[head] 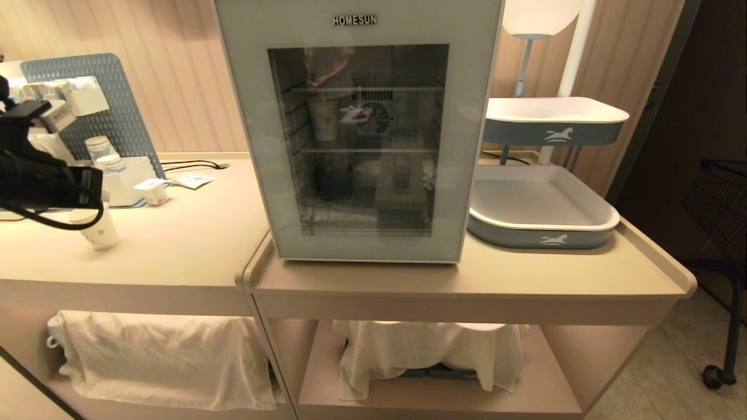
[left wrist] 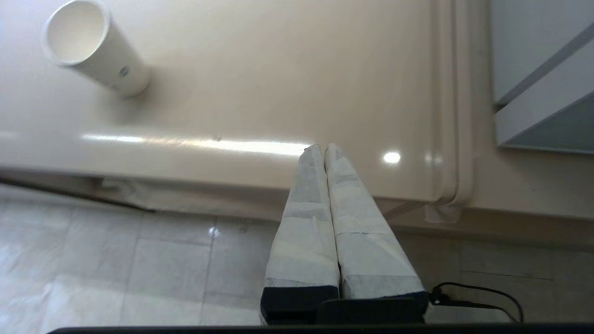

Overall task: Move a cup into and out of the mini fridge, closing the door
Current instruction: Open the freezer door

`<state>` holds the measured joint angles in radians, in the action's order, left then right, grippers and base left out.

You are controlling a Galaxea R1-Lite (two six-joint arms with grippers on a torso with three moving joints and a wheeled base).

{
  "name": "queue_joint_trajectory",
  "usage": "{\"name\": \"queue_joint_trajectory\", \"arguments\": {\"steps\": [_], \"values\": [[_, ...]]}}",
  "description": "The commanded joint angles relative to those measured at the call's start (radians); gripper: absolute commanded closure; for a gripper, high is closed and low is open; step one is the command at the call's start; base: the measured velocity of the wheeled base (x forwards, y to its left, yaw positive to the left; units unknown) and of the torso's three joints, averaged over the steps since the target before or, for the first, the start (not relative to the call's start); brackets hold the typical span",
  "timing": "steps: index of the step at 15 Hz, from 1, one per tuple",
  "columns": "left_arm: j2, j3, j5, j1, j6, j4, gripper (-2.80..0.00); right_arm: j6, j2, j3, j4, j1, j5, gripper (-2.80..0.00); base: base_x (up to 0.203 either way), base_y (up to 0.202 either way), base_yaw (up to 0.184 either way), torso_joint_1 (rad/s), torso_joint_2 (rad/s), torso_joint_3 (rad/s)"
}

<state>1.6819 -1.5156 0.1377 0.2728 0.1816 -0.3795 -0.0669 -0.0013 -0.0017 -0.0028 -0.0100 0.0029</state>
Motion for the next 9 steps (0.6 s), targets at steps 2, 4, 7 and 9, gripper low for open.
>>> {"name": "queue_joint_trajectory", "arguments": {"steps": [2, 4, 7, 9], "values": [[0.122, -0.105, 0.124, -0.002, -0.011, 0.001, 0.00, -0.001, 0.001, 0.000, 0.000, -0.001, 0.000, 0.00, 0.000, 0.000, 0.000, 0.000, 0.00, 0.000], [0.177, -0.178, 0.151, -0.003, -0.025, 0.002, 0.00, -0.001, 0.001, 0.000, 0.000, -0.001, 0.000, 0.00, 0.000, 0.000, 0.000, 0.000, 0.00, 0.000], [0.263, -0.262, 0.187, -0.001, -0.062, 0.036, 0.00, -0.001, 0.001, 0.000, 0.000, -0.001, 0.000, 0.00, 0.000, 0.000, 0.000, 0.000, 0.00, 0.000], [0.295, -0.270, 0.270, 0.000, -0.163, 0.106, 0.00, -0.001, 0.001, 0.000, 0.000, -0.001, 0.000, 0.00, 0.000, 0.000, 0.000, 0.000, 0.00, 0.000]]}}
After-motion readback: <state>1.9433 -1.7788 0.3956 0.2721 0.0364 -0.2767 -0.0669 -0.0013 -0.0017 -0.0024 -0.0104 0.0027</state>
